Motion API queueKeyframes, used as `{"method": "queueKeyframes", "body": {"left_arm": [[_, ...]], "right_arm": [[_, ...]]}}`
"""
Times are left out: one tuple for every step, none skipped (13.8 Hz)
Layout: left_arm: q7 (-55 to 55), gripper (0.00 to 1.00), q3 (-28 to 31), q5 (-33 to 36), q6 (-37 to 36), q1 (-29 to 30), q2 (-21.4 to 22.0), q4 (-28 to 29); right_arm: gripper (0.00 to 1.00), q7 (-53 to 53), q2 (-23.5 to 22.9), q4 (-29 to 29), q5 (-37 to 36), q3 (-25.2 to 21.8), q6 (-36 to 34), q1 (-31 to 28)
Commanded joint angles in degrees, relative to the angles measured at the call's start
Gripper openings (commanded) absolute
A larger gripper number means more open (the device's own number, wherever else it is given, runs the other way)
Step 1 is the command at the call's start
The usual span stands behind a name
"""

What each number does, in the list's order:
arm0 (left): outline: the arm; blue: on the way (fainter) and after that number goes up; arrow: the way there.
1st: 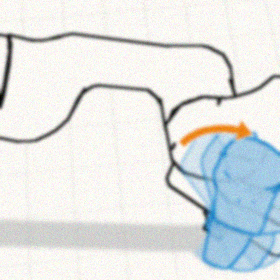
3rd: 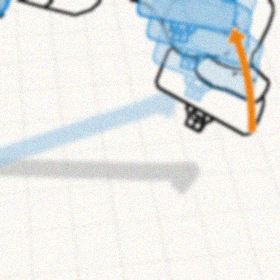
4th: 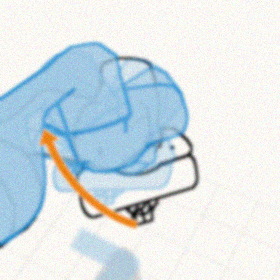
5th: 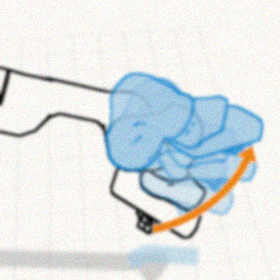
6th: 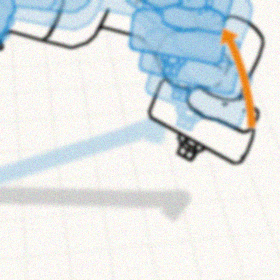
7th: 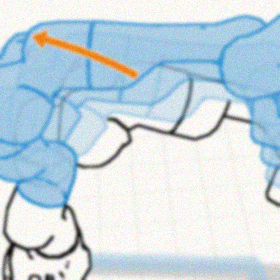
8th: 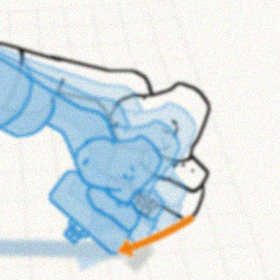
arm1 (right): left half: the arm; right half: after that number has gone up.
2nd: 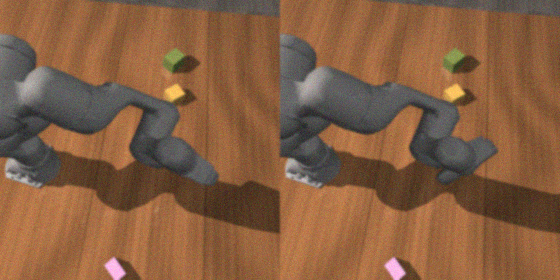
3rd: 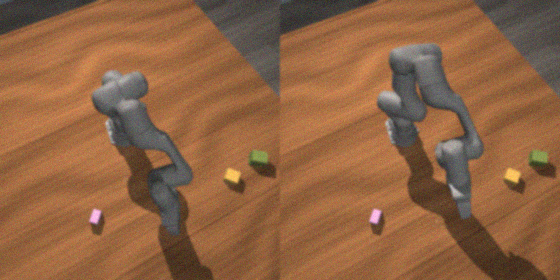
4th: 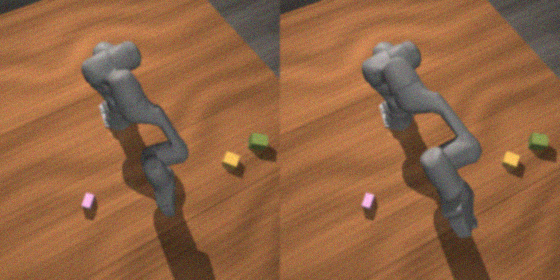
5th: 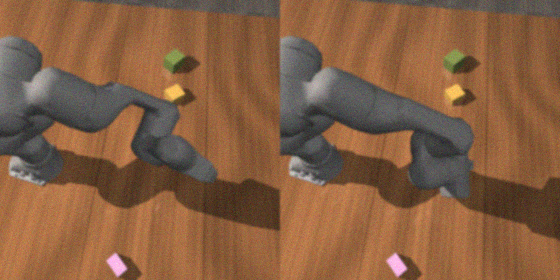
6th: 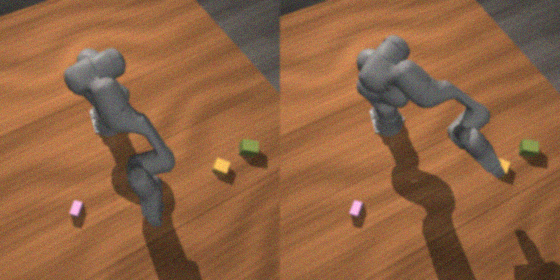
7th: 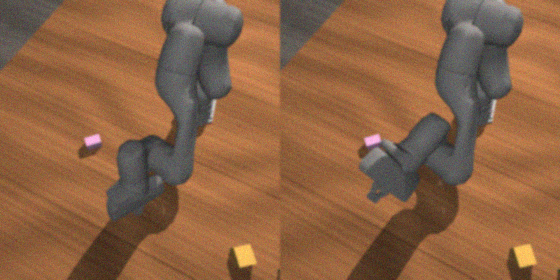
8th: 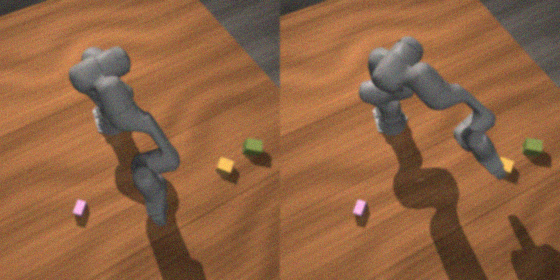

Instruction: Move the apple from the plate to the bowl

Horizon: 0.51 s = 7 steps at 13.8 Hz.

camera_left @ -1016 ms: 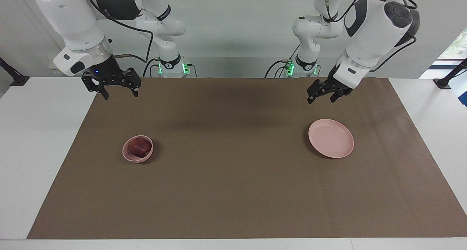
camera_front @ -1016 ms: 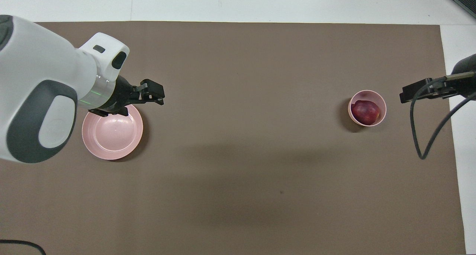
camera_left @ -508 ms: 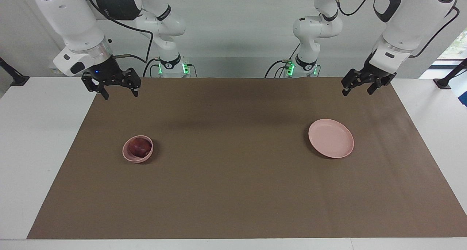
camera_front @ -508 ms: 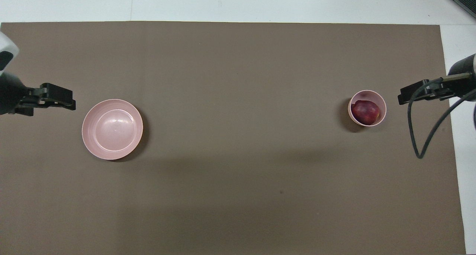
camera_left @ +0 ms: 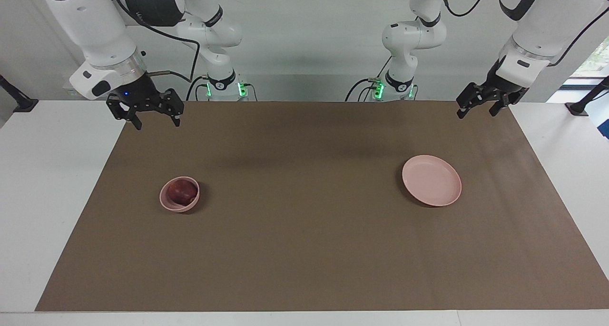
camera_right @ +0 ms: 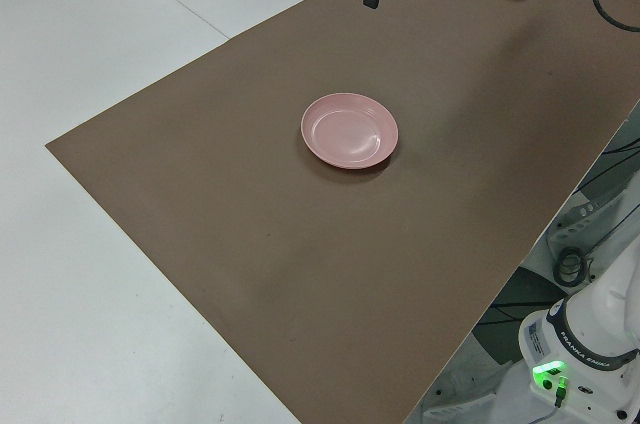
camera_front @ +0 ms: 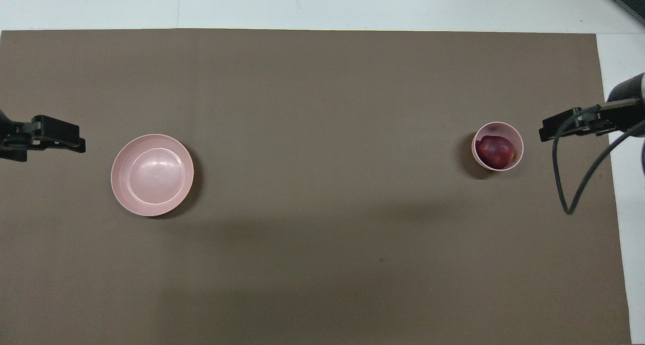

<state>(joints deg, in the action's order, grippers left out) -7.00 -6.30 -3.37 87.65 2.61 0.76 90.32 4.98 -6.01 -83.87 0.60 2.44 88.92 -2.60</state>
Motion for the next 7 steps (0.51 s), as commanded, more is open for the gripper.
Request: {"method": "queueKeyframes", "body": {"left_arm": [[0.76, 1.00, 2.76, 1.61, -2.22, -4.43, 0.55, -1.47], [0.85, 1.00, 6.62, 2.14, -3.26, -8.20, 0.56, -1.73], [1.20, 1.00, 10.40, 2.14, -3.88, -11.63, 0.56, -1.90], [2.24, 1.00, 10.87, 2.14, -4.24, -11.93, 0.56, -1.99], [2.95, 1.00, 10.79, 1.97, -4.85, -11.93, 0.47, -1.99], [3.22, 1.00, 10.79, 1.97, -5.46, -11.93, 0.21, -3.30], [3.74, 1.00, 10.96, 1.97, -6.86, -11.84, -0.32, -5.57]], "right_arm": [[1.00, -1.20, 0.47, -0.77, -0.24, 0.55, 0.73, -0.57], [1.00, -1.20, 0.47, -0.77, -0.24, 0.55, 0.64, -0.57], [1.00, -1.20, 0.47, -0.77, -0.24, 0.55, 0.64, -0.57], [1.00, -1.20, 0.47, -0.77, -0.24, 0.55, 0.73, -0.57], [1.00, -1.20, 0.47, -0.77, -0.24, 0.55, 0.64, -0.57], [1.00, -1.20, 0.47, -0.77, -0.16, 0.55, 0.64, -0.57], [1.00, -1.20, 0.47, -0.77, -0.24, 0.55, 0.64, -0.57]]}}
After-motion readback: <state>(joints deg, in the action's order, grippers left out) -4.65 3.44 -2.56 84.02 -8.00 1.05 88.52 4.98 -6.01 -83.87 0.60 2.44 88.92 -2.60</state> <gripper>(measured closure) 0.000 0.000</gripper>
